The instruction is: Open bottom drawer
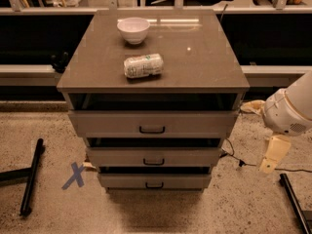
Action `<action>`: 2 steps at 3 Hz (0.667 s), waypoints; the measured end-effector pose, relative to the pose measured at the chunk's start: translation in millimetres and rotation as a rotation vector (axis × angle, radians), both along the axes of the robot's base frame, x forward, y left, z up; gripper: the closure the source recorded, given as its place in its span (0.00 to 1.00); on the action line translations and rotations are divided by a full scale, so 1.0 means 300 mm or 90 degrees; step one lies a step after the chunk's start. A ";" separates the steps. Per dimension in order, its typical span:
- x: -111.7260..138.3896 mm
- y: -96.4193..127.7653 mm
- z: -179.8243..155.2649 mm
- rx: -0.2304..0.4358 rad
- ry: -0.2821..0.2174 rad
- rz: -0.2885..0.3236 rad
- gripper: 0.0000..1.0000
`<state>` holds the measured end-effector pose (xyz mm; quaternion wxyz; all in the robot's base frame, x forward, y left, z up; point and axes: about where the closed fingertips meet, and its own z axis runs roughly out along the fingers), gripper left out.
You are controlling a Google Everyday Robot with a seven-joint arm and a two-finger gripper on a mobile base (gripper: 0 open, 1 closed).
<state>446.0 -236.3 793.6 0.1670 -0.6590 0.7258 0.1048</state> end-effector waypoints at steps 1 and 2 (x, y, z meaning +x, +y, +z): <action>0.004 0.005 -0.086 -0.013 0.010 0.011 0.00; -0.009 0.006 -0.351 -0.032 0.025 0.029 0.00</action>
Offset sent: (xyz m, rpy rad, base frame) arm -0.0029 0.0017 -0.1809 -0.0750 0.0454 0.0549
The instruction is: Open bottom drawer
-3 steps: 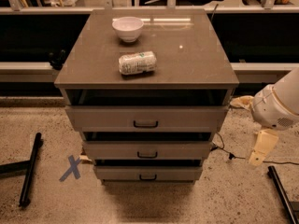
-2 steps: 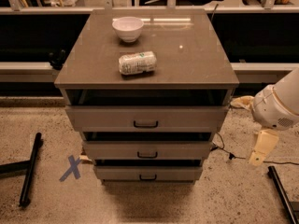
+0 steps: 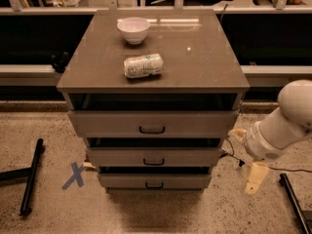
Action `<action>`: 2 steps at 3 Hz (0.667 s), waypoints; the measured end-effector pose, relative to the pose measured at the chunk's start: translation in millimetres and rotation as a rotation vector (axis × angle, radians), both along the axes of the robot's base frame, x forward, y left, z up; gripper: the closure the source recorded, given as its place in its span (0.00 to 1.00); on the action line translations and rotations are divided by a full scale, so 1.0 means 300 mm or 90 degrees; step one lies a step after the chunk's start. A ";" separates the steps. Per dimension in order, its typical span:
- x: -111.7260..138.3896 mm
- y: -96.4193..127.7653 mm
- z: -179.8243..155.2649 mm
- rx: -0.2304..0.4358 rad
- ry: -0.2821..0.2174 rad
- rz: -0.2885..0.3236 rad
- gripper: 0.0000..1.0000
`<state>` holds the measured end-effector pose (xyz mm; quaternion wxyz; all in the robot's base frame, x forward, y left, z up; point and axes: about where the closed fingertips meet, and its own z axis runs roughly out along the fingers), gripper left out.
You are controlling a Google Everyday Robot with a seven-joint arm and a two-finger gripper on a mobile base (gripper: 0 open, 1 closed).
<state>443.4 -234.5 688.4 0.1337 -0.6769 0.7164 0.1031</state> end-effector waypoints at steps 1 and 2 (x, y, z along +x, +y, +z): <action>-0.002 0.021 -0.223 0.000 0.002 0.012 0.00; -0.002 0.021 -0.223 0.000 0.002 0.012 0.00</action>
Offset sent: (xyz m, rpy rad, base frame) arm -0.0026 0.0052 -0.0551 -0.0016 0.0099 0.0205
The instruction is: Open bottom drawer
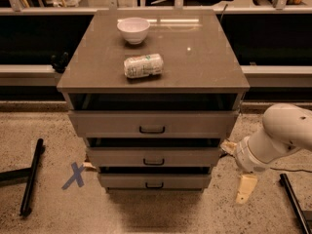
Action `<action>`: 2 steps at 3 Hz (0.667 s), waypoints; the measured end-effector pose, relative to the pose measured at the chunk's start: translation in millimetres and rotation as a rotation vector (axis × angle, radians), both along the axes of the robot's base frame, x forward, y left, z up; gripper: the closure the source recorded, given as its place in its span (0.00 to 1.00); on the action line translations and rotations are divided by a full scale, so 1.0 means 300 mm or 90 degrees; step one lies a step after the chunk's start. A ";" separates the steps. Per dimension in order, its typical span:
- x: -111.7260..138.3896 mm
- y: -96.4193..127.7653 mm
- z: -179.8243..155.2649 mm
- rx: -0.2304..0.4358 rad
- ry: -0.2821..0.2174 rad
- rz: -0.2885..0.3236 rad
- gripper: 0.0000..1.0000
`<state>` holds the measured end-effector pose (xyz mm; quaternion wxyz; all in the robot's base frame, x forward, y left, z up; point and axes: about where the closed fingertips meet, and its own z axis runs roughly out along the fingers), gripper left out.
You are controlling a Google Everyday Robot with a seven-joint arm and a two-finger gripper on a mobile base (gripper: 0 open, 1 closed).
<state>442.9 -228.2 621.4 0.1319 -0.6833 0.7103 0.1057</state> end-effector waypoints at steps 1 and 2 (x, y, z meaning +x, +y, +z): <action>0.003 -0.003 -0.030 0.002 -0.002 -0.016 0.00; 0.020 0.041 -0.178 0.006 0.004 -0.010 0.00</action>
Offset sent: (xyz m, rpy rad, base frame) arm 0.0259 0.0350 -0.1500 0.0436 0.0085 -0.0157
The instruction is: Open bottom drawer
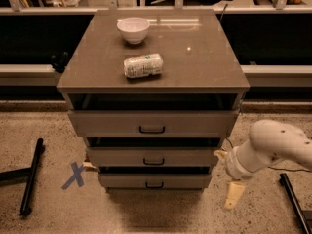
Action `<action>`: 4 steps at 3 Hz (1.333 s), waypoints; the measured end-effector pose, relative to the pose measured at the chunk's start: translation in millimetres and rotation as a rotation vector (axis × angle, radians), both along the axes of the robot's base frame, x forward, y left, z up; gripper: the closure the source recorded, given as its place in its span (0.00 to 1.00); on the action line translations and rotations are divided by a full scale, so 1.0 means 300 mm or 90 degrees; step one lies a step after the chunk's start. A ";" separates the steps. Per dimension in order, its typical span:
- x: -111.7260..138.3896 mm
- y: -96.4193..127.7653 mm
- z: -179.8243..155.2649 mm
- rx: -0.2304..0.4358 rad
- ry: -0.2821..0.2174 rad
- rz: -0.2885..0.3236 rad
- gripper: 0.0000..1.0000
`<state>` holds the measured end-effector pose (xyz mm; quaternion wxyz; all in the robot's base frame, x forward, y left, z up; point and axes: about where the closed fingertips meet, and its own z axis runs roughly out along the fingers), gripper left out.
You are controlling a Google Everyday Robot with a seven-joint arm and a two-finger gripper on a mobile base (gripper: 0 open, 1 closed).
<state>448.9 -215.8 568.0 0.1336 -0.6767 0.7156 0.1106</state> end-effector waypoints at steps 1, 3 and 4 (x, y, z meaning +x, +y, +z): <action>0.028 0.078 -0.230 0.006 0.020 0.012 0.00; 0.030 0.178 -0.486 0.017 0.065 0.030 0.00; 0.059 0.159 -0.601 -0.007 0.068 0.025 0.00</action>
Offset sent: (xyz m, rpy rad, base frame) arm 0.0210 0.0772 -0.1992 0.0404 0.1344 0.0762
